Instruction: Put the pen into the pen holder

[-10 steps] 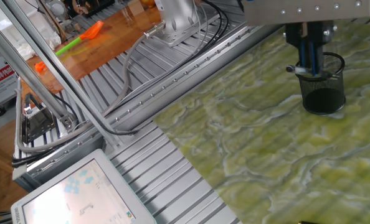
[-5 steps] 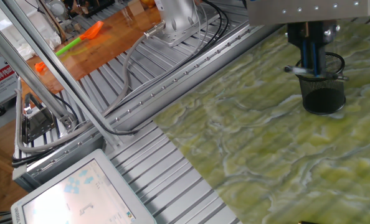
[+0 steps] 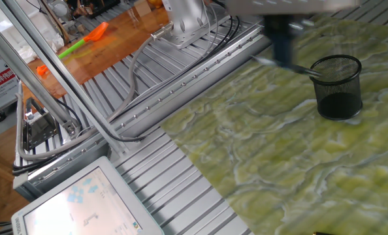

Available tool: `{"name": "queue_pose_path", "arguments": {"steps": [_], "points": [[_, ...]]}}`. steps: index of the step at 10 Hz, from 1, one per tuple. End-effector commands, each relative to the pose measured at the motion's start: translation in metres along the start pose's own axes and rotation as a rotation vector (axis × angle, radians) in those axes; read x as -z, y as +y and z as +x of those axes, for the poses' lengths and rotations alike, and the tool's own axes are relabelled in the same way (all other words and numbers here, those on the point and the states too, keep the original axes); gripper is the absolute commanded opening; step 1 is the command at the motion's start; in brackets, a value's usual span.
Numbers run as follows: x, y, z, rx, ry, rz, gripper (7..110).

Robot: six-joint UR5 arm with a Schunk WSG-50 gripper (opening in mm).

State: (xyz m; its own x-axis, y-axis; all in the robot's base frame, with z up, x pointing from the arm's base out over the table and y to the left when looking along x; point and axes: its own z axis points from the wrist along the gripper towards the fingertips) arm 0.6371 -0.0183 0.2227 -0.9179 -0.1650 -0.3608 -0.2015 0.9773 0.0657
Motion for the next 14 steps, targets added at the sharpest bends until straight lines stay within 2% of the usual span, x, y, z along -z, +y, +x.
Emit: {"name": "queue_pose_path", "arguments": {"steps": [1, 2, 3, 4, 5, 6, 8, 10, 11, 12, 13, 14], "points": [[0.004, -0.049, 0.012, 0.021, -0.102, -0.060, 7], [0.001, -0.050, 0.021, 0.006, -0.131, -0.095, 7], [-0.001, -0.054, 0.030, 0.017, -0.140, -0.098, 7], [-0.005, -0.059, 0.053, 0.048, -0.087, -0.091, 7], [-0.011, -0.058, 0.066, 0.041, -0.068, -0.098, 7], [-0.016, -0.060, 0.071, 0.041, -0.079, -0.097, 7], [-0.015, -0.060, 0.073, 0.031, -0.069, -0.107, 7], [-0.016, -0.073, 0.080, 0.052, -0.037, -0.053, 7], [-0.016, -0.077, 0.084, 0.043, -0.019, -0.037, 7], [-0.016, -0.077, 0.083, 0.028, -0.024, -0.039, 7], [-0.016, -0.071, 0.078, 0.021, -0.045, -0.060, 7], [-0.014, -0.054, 0.077, -0.017, -0.045, -0.131, 7]]}}
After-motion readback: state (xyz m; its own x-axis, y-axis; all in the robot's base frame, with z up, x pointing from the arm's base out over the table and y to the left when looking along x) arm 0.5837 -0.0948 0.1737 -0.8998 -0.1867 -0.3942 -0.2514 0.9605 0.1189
